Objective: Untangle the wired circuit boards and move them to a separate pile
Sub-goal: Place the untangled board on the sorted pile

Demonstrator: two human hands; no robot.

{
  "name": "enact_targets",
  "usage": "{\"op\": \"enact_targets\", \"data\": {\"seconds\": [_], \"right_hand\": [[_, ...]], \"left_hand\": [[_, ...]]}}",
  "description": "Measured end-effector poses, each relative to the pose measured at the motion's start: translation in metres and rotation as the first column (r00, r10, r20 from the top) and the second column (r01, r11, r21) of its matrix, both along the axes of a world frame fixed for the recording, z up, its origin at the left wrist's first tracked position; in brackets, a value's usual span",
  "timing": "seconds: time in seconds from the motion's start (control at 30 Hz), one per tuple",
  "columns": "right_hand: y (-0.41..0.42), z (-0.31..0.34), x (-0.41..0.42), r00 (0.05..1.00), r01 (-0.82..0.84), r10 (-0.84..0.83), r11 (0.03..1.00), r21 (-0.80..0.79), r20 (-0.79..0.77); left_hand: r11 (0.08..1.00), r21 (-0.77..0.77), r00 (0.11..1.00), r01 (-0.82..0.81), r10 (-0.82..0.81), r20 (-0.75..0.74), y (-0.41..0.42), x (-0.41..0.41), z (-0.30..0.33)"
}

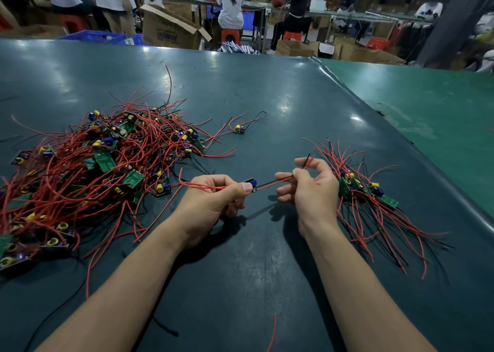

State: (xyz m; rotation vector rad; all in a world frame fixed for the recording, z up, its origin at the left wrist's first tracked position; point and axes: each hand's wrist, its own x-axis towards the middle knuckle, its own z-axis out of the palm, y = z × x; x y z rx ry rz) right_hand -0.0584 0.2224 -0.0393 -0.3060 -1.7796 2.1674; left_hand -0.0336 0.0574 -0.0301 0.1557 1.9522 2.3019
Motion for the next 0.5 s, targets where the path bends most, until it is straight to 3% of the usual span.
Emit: {"op": "enact_targets", "data": {"seconds": [0.27,0.5], "right_hand": [[0.0050,-0.0005,-0.0013,0.994,0.094,-0.089,0.992,0.081,-0.071],[0.0090,0.0036,0.0000,0.982,0.138,-0.135,0.990,0.017,-0.135]], "left_hand": [[1.000,-0.007,1.000,0.007,-0.007,-0.010,-0.0010,-0.0003,-0.0008],[0.998,0.062,1.000,0.018,-0.019,0.016,-0.0003,-0.0022,-0.0009]]}}
